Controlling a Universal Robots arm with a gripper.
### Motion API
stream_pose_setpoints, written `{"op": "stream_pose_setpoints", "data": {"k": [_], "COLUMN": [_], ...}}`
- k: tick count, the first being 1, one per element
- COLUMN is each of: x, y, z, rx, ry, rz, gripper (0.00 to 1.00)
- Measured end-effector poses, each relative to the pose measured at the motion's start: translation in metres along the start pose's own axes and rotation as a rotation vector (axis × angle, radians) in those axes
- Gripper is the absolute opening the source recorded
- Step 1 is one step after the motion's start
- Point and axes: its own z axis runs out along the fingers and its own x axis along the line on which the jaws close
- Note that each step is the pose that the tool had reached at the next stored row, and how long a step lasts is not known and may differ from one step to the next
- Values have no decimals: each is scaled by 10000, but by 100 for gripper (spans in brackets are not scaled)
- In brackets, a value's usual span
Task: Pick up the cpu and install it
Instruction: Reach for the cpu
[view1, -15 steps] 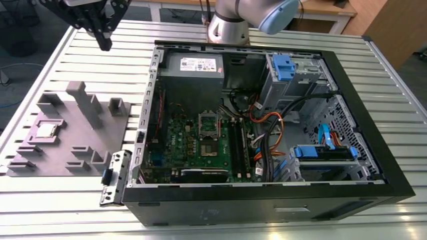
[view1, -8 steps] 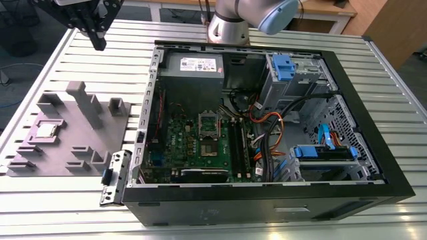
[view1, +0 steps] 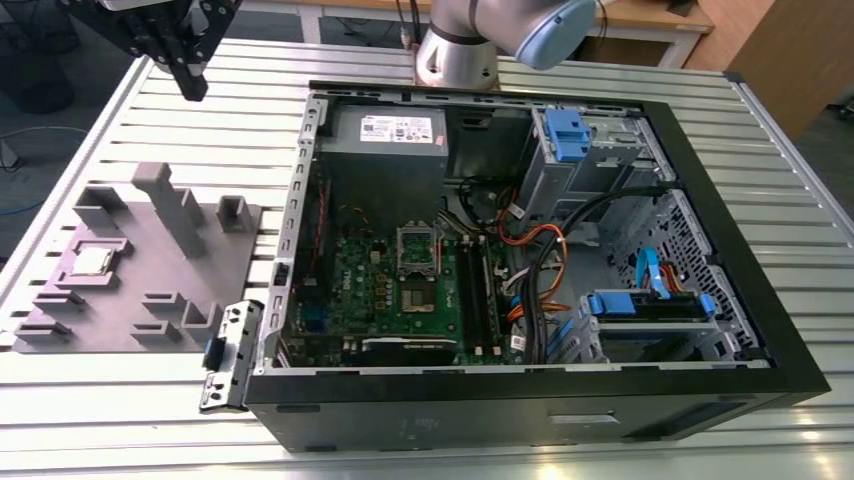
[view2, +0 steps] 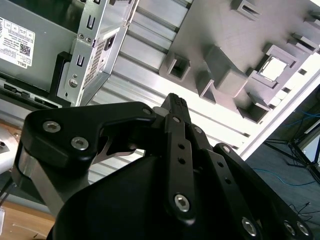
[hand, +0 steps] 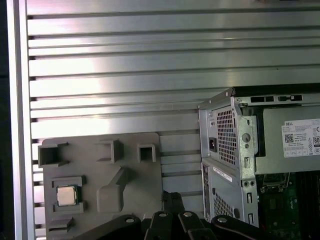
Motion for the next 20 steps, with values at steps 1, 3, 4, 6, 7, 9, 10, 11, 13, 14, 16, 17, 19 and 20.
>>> {"op": "stream_pose_setpoints", "data": {"k": [1,3,4,6,7,9,10,11,13,14,16,17,19,20], "x": [0,0,0,0,2,19,31,47,78,94,134,157,208,233], "y": [0,0,0,0,0,-1,-2,-4,-6,-7,-10,-12,-16,-18], "z": [0,0,0,0,0,-1,-1,-2,-1,-1,2,4,10,13], "rx": [0,0,0,0,0,0,1,0,0,0,-1,1,0,-1], "ry": [0,0,0,1,0,0,0,-1,-2,-2,-3,-1,-2,-3], "rz": [0,0,0,0,0,2,0,0,0,0,1,0,-1,-1], "gripper": [11,11,11,11,11,11,11,11,11,11,11,11,11,11]}}
